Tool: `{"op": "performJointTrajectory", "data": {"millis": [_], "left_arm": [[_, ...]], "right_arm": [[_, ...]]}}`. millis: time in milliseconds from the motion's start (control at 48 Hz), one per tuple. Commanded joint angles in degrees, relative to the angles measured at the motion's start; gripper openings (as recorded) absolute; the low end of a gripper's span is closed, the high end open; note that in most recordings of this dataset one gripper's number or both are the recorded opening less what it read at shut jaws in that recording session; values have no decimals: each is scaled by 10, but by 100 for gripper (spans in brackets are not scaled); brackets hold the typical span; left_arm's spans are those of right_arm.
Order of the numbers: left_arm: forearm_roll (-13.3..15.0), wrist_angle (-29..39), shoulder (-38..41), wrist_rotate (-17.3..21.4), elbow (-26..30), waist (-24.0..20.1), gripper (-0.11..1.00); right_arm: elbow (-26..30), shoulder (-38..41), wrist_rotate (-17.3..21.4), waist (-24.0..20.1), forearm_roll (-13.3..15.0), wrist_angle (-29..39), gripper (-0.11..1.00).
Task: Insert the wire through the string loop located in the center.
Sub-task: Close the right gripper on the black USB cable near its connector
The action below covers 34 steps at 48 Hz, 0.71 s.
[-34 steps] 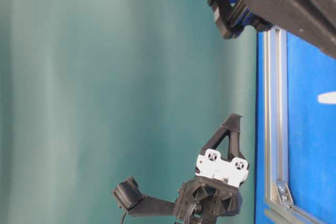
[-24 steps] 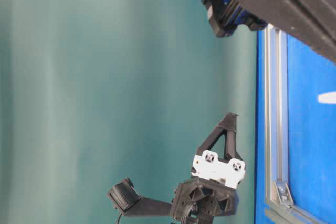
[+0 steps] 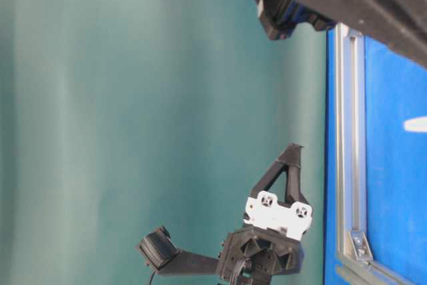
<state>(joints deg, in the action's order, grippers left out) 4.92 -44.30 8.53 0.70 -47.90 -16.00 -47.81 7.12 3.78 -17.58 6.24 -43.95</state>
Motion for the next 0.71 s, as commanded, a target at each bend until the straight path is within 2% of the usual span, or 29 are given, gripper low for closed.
{"op": "performJointTrajectory", "data": {"millis": [0,146,209,313,688], "left_arm": [[-2,-4,-18,1,6,0,0],[-1,-3,-18,1,6,0,0],[-2,-3,-18,1,7,-1,0],[-2,-4,-17,1,7,0,0],[-1,-4,-17,0,8,0,0]], "right_arm": [[6,-17,8,-1,-1,-2,25],[10,-15,15,-1,-4,12,69],[12,-13,15,-1,-6,18,83],[20,-5,15,-1,-9,24,72],[44,62,16,-1,-44,24,73]]}}
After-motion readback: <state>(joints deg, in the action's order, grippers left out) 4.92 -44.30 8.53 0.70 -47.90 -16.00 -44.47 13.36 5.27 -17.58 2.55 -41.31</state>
